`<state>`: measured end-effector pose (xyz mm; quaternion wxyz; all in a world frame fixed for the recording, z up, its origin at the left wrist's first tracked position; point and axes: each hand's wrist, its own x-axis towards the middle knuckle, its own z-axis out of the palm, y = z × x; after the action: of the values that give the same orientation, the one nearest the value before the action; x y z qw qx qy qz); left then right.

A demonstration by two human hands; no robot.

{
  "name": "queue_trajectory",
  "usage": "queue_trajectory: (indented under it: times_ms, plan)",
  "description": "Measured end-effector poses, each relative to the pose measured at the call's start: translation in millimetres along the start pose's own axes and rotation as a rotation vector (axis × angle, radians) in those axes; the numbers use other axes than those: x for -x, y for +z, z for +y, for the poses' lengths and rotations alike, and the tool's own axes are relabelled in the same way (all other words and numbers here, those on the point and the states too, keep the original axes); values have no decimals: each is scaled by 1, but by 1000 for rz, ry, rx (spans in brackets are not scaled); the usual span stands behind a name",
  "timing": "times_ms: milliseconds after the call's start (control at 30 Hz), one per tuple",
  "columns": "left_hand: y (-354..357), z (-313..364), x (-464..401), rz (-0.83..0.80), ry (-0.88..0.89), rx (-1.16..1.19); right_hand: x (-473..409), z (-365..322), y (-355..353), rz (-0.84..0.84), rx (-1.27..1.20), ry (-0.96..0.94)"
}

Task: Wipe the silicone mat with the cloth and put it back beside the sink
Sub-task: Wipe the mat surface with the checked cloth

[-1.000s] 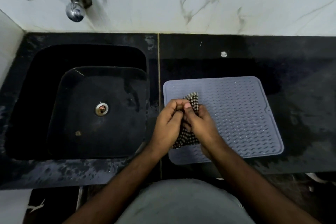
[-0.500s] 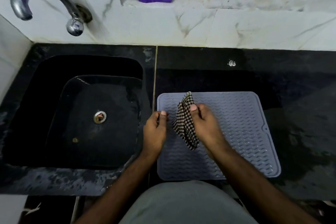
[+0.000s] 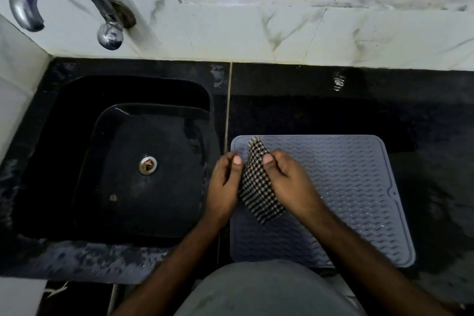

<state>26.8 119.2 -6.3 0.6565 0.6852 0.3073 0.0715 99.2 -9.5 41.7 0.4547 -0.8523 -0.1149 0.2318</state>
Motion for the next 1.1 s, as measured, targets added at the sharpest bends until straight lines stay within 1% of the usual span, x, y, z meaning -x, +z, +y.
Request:
queue_trajectory:
  times_ms: [67,133,167,300,333,433,467,500,567,633,667,733,800,833,900,967,1100]
  plan:
    - [2,7,-3,-62,-62,157,1,-3,7,0,-234,105]
    - [1,11,-9,-76,-113,247,-1,-4,9,24,-315,166]
    - [1,12,-11,-62,-108,246,-2,-3,8,18,-313,193]
    - [2,8,-20,8,-21,108,-3,10,10,-146,-380,248]
    - [3,9,-23,16,2,90,-5,15,12,-120,-333,219]
    - [5,11,-34,79,82,-4,-14,20,19,62,-164,62]
    - [4,12,-40,113,115,-90,-19,20,22,107,-124,26]
    - [3,12,-45,153,163,-225,-25,22,24,143,-64,-2]
    - [0,12,-53,200,233,-539,-34,30,28,136,158,-8]
    - [-6,11,-57,147,265,-691,-38,35,29,107,364,37]
    - [-7,10,-58,89,275,-711,-38,37,30,124,420,18]
    - [-8,4,-54,-30,240,-717,-36,36,32,168,471,-90]
    - [-5,-4,-50,-95,211,-698,-37,33,36,147,482,-128]
    - [-3,-5,-48,-101,200,-686,-39,32,39,108,510,-126]
    - [-2,-2,-48,-107,175,-657,-44,30,44,-14,659,-131]
    - [0,-1,-51,-95,194,-667,-48,33,48,-120,784,-137]
    - [4,0,-59,-62,107,-717,-52,39,55,-137,875,-164]
